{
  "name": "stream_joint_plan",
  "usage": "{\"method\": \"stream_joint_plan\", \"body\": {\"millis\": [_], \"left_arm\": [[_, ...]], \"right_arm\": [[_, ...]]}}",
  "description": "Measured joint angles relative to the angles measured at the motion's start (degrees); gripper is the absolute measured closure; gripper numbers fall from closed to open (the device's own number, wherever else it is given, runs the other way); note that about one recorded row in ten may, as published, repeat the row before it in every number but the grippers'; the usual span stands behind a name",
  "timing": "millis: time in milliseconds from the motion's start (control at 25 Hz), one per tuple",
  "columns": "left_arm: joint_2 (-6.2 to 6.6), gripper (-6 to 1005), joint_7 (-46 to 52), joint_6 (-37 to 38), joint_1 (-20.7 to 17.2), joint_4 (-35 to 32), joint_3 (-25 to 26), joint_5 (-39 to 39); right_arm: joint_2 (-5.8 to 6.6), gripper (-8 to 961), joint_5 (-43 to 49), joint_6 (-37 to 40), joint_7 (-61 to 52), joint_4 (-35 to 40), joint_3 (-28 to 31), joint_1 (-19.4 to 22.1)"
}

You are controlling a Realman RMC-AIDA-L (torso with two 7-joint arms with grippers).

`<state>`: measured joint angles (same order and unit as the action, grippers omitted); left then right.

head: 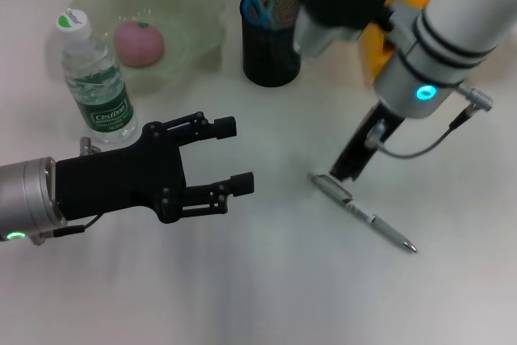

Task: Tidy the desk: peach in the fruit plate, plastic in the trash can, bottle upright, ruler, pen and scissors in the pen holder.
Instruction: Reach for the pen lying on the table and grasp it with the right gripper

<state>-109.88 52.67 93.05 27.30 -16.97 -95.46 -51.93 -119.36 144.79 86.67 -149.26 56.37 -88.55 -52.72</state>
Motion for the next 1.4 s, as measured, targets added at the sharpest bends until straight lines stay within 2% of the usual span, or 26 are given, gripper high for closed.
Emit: {"method": "stream_joint_plan", "body": {"millis": [80, 160, 320, 600, 840, 1400], "left_arm": [[0.0, 197, 0.0, 0.0, 0.0, 0.0, 0.0, 0.0], [0.02, 197, -0.2, 0.1, -0.1, 0.0, 0.0, 0.1], [0.02, 197, -0.1, 0.4, -0.1, -0.1, 0.4, 0.0], [0.1, 197, 0.0, 0.6, -0.1, -0.1, 0.8, 0.0], [0.11, 197, 0.0, 0.6, -0.1, -0.1, 0.9, 0.0], [0.11, 197, 0.1, 0.7, 0.3, -0.2, 1.0, 0.0]], "right_arm": [[0.01, 803, -0.1, 0.0, 1.7, 1.1, 4.4, 1.0], [0.03, 844, -0.1, 0.1, 2.7, 1.7, 7.0, 1.5], [0.08, 925, 0.0, 1.5, 3.1, 2.5, 7.4, 1.9], [0.03, 844, 2.7, 5.8, 1.1, 2.4, 4.2, 1.0], [-0.15, 634, 3.3, 5.6, -0.3, 1.3, -0.3, 1.0], [-0.44, 637, 2.9, 1.4, -2.7, 0.1, -8.8, 1.3]]}}
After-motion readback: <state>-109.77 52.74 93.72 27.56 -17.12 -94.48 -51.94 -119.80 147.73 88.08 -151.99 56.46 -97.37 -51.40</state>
